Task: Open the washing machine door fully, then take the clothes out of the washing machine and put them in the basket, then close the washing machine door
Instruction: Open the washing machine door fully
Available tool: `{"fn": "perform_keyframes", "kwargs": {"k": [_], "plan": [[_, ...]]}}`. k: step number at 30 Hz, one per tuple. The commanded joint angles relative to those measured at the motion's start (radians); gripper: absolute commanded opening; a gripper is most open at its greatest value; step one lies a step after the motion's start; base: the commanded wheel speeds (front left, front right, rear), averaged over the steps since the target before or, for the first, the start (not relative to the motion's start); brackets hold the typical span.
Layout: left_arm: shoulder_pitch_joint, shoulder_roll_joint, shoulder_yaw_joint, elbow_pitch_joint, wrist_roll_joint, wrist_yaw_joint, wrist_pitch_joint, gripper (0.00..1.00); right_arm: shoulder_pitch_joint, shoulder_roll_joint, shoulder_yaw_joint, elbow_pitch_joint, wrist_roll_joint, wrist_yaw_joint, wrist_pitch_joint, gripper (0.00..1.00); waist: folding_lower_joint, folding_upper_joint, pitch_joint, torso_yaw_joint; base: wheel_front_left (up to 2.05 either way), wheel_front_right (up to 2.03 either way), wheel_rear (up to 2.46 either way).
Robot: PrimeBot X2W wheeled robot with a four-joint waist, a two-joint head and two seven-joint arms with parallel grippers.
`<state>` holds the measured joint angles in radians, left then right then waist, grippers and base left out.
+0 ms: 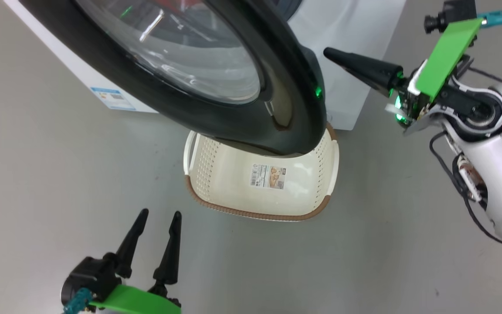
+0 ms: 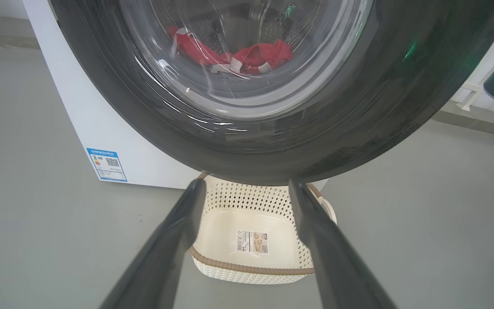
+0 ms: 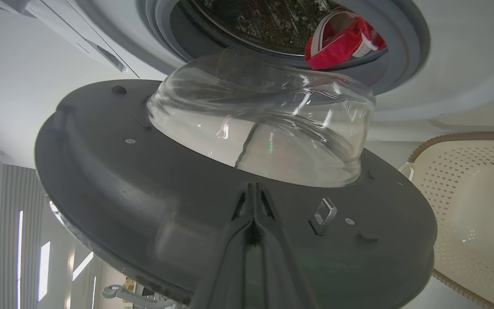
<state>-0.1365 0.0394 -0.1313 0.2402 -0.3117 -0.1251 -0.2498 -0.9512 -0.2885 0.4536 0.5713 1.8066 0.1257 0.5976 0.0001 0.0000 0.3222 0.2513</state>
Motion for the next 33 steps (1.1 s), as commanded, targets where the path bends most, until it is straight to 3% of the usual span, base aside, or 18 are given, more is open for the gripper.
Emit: {"fn": "perform_keyframes", "kwargs": {"k": [1, 14, 33], "plan": [[-0.029, 0.011, 0.029, -0.020, -0.010, -0.006, -0.012, 1.00, -0.026, 0.015, 0.000, -0.010, 0.006, 0.005, 0.015, 0.00, 0.0000, 0.0000, 0.015, 0.014, 0.00, 0.00, 0.00], [-0.038, 0.011, 0.017, -0.018, -0.031, -0.006, -0.012, 1.00, -0.060, 0.059, 0.047, 0.099, 0.043, 0.005, 0.190, 0.00, 0.0000, 0.0000, 0.024, 0.038, 0.00, 0.00, 0.00], [0.036, 0.011, 0.021, -0.009, -0.024, -0.006, -0.012, 1.00, 0.173, 0.104, 0.050, -0.036, 0.000, 0.005, 0.221, 0.00, 0.0000, 0.0000, -0.105, 0.083, 0.00, 0.00, 0.00]]}}
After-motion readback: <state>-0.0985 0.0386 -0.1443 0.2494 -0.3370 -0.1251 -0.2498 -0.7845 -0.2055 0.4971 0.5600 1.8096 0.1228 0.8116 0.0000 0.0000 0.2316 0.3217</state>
